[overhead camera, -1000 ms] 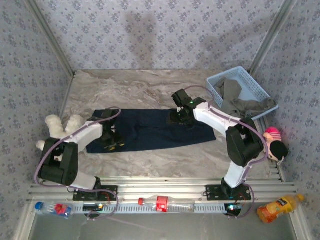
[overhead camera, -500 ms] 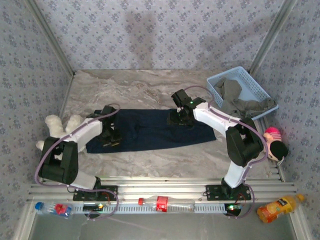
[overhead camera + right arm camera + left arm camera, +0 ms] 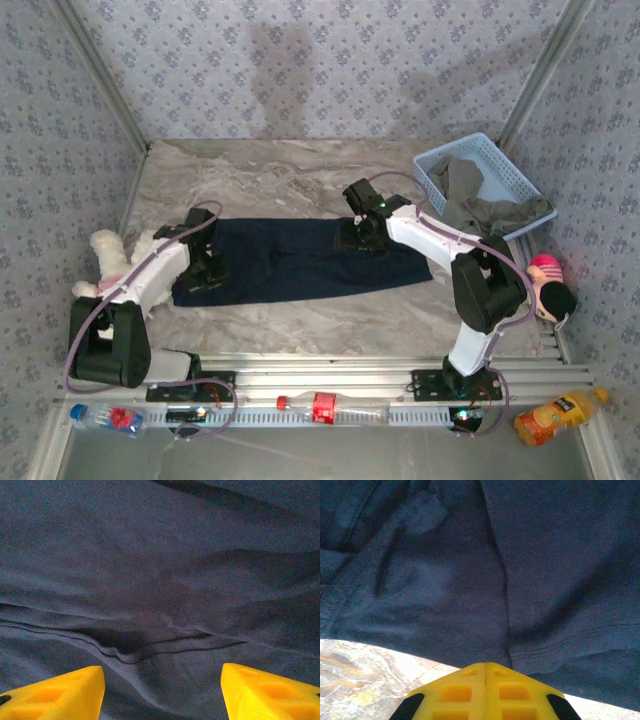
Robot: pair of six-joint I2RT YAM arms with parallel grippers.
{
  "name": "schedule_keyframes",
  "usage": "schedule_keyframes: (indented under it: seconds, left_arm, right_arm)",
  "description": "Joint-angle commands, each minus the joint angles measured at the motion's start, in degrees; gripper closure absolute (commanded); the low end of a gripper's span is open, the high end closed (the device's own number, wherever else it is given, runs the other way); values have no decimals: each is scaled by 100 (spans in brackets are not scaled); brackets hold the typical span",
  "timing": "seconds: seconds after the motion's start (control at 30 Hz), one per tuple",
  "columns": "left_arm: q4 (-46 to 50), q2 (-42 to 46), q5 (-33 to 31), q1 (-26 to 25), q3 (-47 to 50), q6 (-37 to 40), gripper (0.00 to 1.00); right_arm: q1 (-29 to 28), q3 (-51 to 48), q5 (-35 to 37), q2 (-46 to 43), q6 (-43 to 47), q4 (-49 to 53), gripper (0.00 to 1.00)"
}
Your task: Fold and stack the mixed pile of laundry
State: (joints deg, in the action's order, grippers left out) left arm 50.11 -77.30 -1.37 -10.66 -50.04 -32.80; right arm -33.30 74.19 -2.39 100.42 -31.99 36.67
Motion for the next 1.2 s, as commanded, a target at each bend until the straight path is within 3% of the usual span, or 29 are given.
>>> schedule_keyframes:
  seconds: [0.0,0.1,0.23,0.67,0.87,1.03,1.17]
  left_arm:
    - [182,179,-20,2,-7,24,84]
    - [-532,165,943,-172,19,-192,59]
    - [-750,-155,665,-781,-84,-442,46]
    - [-795,-218,105,-807,744,-896,42]
    - [-1085,-502,276,-807,604,-915,62]
    - [-1090,-592,283,-800,381,-783,69]
    - [-1042,-668,260,-721,339,-635,90]
  right_arm:
    - [2,82,-22,84,-64,148,35]
    - [-41,45,-289,117,154,-104,35]
    - [-302,158,-728,274,307,-625,35]
    - [-1058,1592,-1145,1736,360,-988,37]
    - [-1204,1863,-1125,2015,276,-925,37]
    - [-1218,1836,-1088,2014,220,-919,37]
    - [-1229,1818,-1027,2013,178,-895,37]
